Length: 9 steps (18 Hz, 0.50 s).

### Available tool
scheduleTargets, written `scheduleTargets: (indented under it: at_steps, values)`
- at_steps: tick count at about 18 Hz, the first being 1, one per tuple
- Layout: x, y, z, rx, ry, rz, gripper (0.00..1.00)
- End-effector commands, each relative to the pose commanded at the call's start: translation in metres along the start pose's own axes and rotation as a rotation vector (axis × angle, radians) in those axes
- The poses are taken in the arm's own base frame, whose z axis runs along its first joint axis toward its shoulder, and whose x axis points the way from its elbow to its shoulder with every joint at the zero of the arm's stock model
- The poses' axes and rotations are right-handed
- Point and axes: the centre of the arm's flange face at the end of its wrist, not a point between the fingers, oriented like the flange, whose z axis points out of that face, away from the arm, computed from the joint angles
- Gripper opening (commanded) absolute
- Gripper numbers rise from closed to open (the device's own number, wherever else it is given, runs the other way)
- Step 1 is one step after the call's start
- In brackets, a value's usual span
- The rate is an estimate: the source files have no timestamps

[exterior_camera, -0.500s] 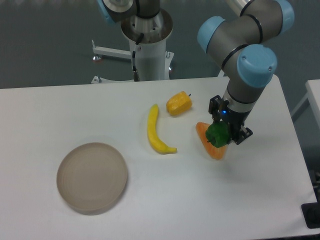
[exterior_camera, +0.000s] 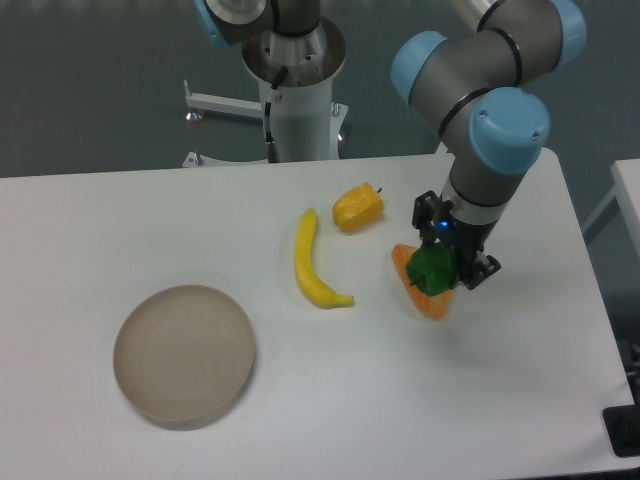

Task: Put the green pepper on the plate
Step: 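Lift the held green pepper and carry it toward the beige plate, then lower the green pepper onto the plate and open the gripper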

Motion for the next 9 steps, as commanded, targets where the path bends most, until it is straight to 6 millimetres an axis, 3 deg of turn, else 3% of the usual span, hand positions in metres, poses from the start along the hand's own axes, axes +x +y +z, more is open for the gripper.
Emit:
scheduleTargets:
  at_steps: [2,9]
  values:
    - [0.024,-0.051,0.013,0.037,0.034,-0.043,0.00]
    - [0.103,-0.179,0.046,0.041,0.067,-0.077,0.00]
